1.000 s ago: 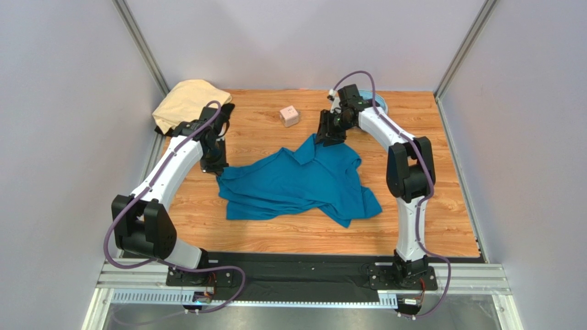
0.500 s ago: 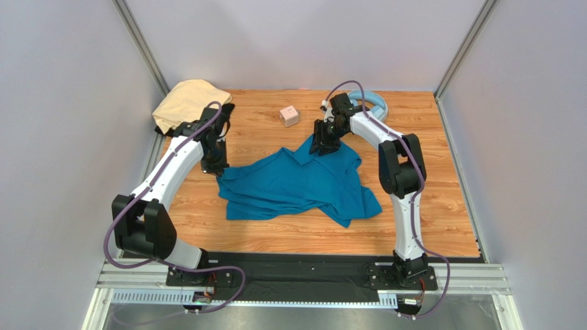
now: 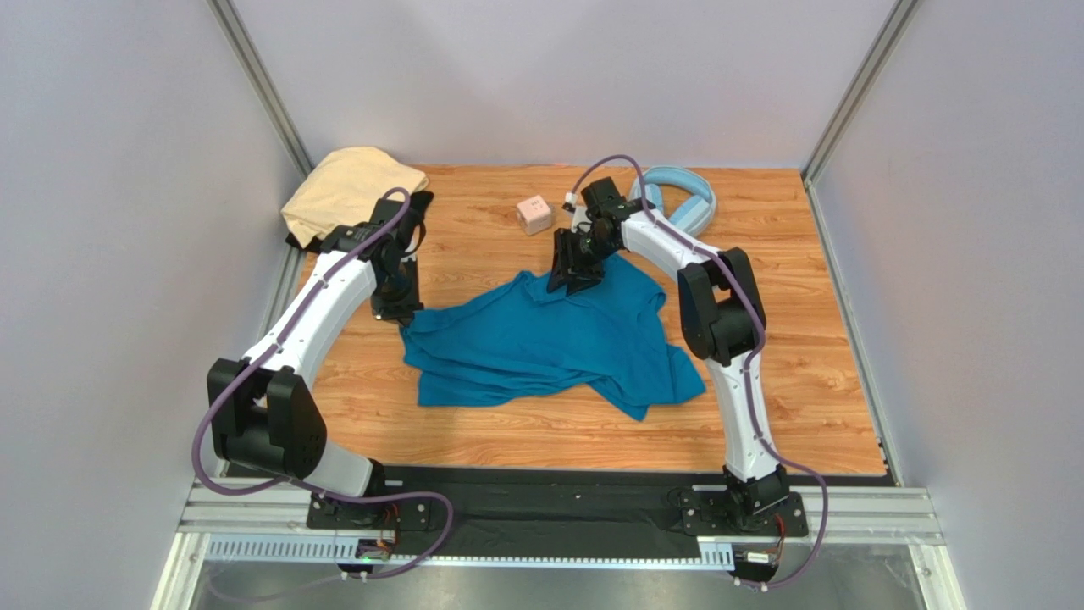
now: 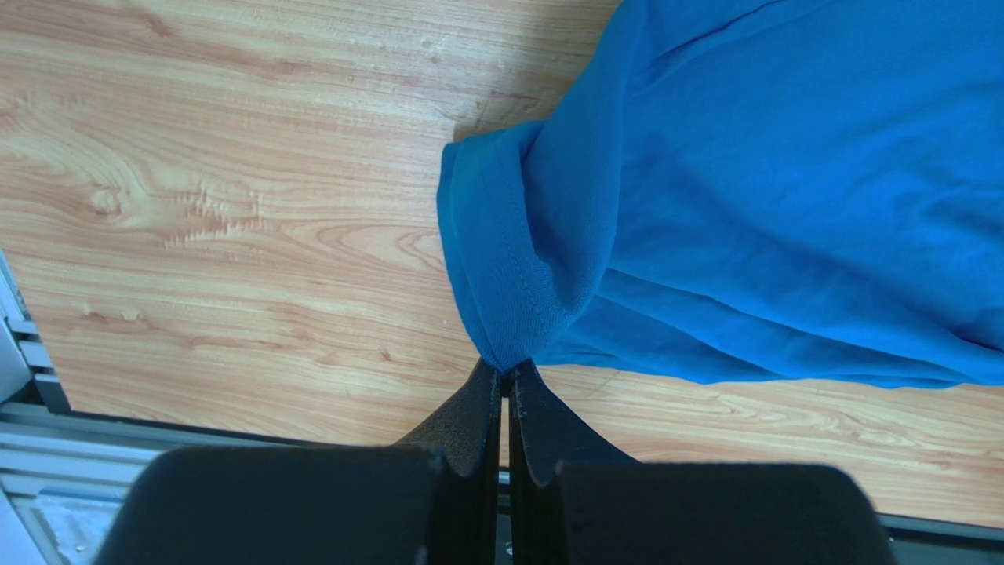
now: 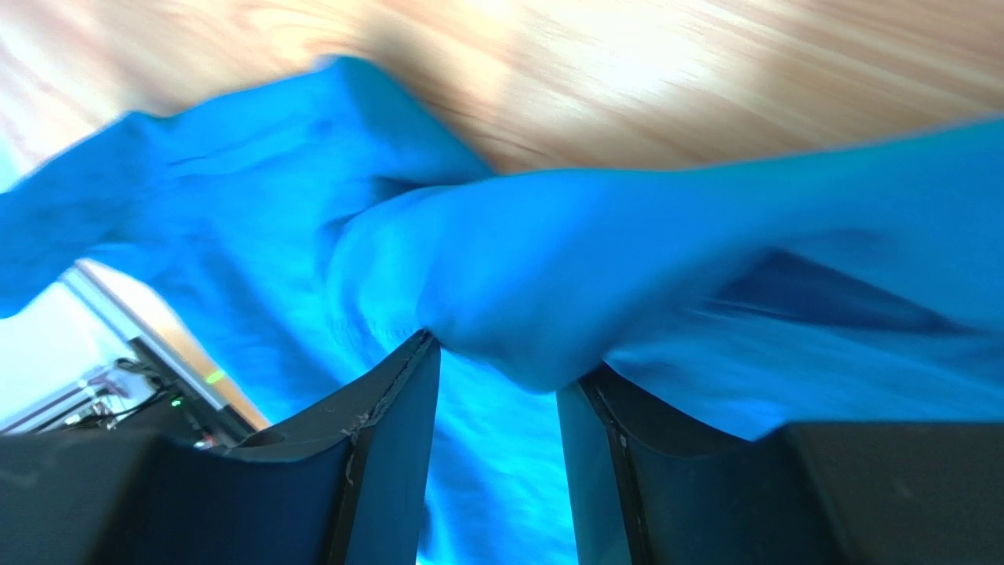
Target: Fold and stack the t-shirts
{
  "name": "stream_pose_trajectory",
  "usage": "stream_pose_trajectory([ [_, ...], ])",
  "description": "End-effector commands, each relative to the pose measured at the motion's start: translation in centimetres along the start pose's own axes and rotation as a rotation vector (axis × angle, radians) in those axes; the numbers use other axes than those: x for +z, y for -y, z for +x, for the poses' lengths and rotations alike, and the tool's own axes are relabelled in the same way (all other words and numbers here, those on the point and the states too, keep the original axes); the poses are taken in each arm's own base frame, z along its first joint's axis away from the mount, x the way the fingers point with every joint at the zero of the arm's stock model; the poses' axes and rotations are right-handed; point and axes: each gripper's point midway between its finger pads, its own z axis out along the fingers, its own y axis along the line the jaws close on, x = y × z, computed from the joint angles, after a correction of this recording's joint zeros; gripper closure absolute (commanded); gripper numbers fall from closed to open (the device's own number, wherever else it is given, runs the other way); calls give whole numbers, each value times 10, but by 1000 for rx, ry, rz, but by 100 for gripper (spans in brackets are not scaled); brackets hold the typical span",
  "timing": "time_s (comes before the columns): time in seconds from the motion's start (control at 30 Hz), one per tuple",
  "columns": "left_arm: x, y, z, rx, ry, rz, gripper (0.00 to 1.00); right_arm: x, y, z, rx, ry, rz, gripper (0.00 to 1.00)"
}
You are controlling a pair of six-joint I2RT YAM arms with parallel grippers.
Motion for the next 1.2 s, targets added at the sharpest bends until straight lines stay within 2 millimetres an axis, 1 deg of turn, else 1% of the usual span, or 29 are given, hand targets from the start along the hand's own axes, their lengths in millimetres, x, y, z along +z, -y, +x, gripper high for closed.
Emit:
stream_pose_trajectory([
  [0.0,4,3,-1,11,0,8,100,-13,-50,-23,-56,64,-104,54],
  [0.1,6,5,-3,14,-2,14,100,-11,-66,-24,-45,59,-143,54],
  [0.13,7,6,-3,16,-5,16,100,-12,-74,-27,-47,65,-159,54],
  [0.2,9,7,-5,19,-5,19,100,-11,-82,-28,-41,63,-176,53],
  [0.3,10,9,-7,24,-7,21,100,-16,-92,-37,-45,85,-197,52],
  [0.4,12,11,-8,25,-8,30,100,-16,-96,-52,-50,128,-214,52],
  [0.47,14,13,-8,34,-18,36,100,-12,-88,-64,-3,147,-198,52],
  [0.57,15,14,-8,39,-25,42,100,-15,-82,-82,14,194,-201,51],
  [0.6,14,15,-9,40,-19,44,100,-23,-81,-93,13,224,-205,51],
  [0.63,15,14,-9,46,-19,41,100,-28,-80,-97,16,233,-212,51],
  [0.67,15,13,-8,50,-23,38,100,-38,-83,-101,19,248,-215,51],
  [0.7,15,12,-8,50,-22,35,100,-41,-74,-98,33,241,-200,51],
  [0.77,16,11,-6,48,-24,31,100,-44,-60,-84,39,212,-155,51],
  [0.8,18,11,-2,42,-32,30,100,-47,-53,-68,51,188,-135,51],
  [0.87,21,13,1,34,-33,42,100,-46,-45,-51,50,159,-118,51],
  [0.9,25,13,7,26,-48,44,100,-42,-39,-36,60,131,-112,51],
  [1.03,31,17,12,23,-63,59,100,-36,-34,-23,71,97,-107,50],
  [1.17,32,19,10,29,-64,57,100,-33,-33,-24,70,87,-106,49],
])
